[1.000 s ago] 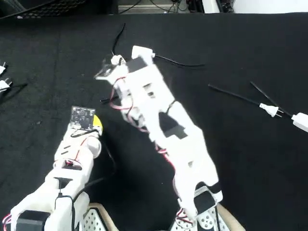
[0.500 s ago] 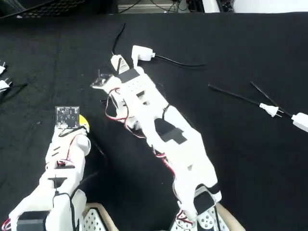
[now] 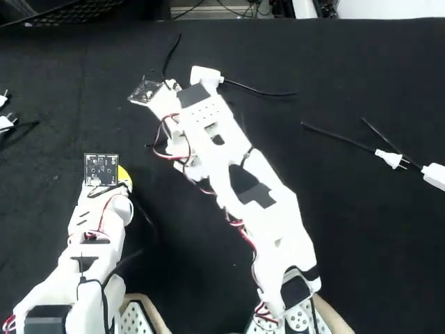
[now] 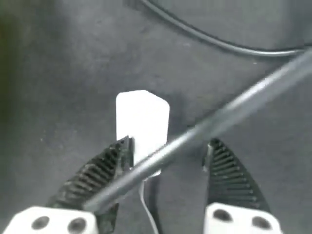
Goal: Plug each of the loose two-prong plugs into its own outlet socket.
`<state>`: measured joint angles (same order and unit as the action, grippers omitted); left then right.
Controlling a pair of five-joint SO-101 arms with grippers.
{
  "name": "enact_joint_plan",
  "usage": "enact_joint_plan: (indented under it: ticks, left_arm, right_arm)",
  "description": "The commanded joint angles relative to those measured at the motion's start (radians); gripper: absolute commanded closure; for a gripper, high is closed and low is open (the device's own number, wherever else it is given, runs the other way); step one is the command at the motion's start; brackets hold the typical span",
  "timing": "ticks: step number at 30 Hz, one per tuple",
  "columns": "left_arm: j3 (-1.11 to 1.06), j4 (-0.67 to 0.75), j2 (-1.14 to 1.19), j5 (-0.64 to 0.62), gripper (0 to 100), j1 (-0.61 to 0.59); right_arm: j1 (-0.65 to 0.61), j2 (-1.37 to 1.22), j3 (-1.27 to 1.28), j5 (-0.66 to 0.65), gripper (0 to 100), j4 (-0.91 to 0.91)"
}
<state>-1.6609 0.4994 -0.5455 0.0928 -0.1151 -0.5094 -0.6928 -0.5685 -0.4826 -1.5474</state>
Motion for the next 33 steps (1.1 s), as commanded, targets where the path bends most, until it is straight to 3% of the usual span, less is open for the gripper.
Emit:
enact_joint_plan:
  ticks: [1,12,16,25,33]
  left_arm:
    - [0.001,0.003,-0.021,0.006,97,0.012]
    - [0.001,0.003,-0.021,0.006,97,0.039]
    - [-0.001,0.003,-0.021,0.006,97,0.042]
    - [-0.001,0.003,-0.021,0.006,97,0.044]
    - [-0.001,0.000,-0.020,0.006,97,0.045]
  right_arm:
    - [0.048,0.050,-0.044,-0.049,77.3,0.006]
    - [0.203,0.008,-0.051,-0.143,77.3,0.011]
    - [0.269,0.082,-0.117,-0.155,77.3,-0.064]
    - [0.741,0.147,-0.323,-0.193,77.3,-0.175]
    - [0.997,0.021,-0.331,-0.661,77.3,-0.157]
